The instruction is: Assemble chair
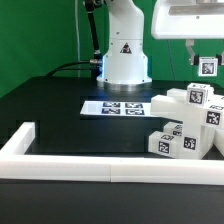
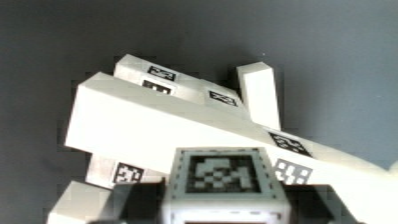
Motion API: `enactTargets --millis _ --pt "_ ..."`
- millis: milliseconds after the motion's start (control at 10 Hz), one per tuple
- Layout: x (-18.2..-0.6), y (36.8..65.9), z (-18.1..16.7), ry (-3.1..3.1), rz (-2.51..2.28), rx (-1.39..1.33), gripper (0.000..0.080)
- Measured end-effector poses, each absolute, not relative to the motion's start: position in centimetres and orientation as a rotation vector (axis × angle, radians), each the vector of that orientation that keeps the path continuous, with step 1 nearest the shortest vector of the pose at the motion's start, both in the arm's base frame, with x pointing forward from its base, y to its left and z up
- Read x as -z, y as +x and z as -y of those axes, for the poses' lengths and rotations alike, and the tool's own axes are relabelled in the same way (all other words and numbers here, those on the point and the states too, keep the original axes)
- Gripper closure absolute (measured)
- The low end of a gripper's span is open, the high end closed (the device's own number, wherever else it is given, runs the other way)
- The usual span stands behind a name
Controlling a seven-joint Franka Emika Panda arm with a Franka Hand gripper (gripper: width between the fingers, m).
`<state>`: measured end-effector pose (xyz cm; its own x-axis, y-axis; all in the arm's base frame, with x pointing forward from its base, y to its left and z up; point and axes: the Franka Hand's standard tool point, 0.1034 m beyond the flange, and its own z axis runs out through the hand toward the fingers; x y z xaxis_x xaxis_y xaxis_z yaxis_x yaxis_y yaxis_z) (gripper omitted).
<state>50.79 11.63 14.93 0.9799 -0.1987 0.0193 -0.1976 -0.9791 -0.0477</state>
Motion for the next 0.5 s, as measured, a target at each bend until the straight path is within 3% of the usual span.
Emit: enactTargets --millis 500 --pt "-14.09 51.71 -11.99 -3.094 -0.291 0.036 0.0509"
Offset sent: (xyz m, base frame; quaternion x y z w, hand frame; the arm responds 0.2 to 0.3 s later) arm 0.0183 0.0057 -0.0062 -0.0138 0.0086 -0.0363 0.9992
